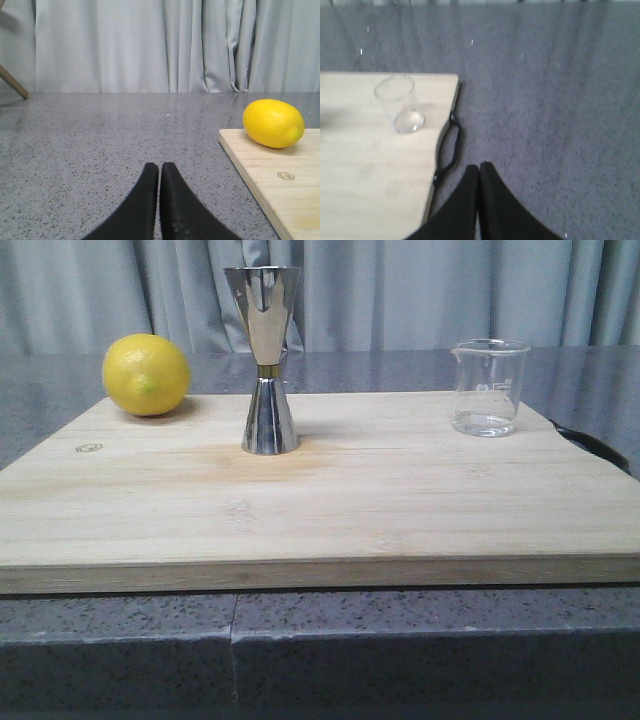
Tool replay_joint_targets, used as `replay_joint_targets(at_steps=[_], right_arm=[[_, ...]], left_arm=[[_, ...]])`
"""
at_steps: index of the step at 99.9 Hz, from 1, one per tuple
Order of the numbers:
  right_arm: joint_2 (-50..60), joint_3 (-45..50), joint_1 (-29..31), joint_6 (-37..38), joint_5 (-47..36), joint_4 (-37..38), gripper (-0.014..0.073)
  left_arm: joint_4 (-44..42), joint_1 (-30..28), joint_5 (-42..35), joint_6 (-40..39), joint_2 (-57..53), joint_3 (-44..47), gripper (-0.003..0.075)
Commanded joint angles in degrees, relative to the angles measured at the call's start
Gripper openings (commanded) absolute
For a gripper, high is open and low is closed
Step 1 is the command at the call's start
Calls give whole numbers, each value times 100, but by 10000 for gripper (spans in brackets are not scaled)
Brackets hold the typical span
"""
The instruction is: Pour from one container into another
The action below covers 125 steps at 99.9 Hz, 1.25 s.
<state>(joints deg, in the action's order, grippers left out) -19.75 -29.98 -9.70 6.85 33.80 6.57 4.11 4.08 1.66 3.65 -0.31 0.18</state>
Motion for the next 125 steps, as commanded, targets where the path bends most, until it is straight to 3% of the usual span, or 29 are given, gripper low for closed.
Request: replay_joint_targets(at_steps=[1, 14, 45, 59, 125], right_arm=[[460, 411, 486, 9, -1519, -215, -64], [1251, 1304, 1061, 9, -2688, -515, -64], [2162, 2780, 1163, 9, -2886, -518, -64], [2150, 3233, 1163, 9, -3501, -518, -64], [2150, 3241, 1163, 9, -3712, -518, -64]], left_arm=[[59, 35, -481, 3, -144, 24, -19], [59, 35, -481, 3, -144, 24, -19], [59, 35, -481, 3, -144, 24, -19], [59, 35, -481, 3, -144, 24, -19], [59, 35, -481, 3, -144, 24, -19]])
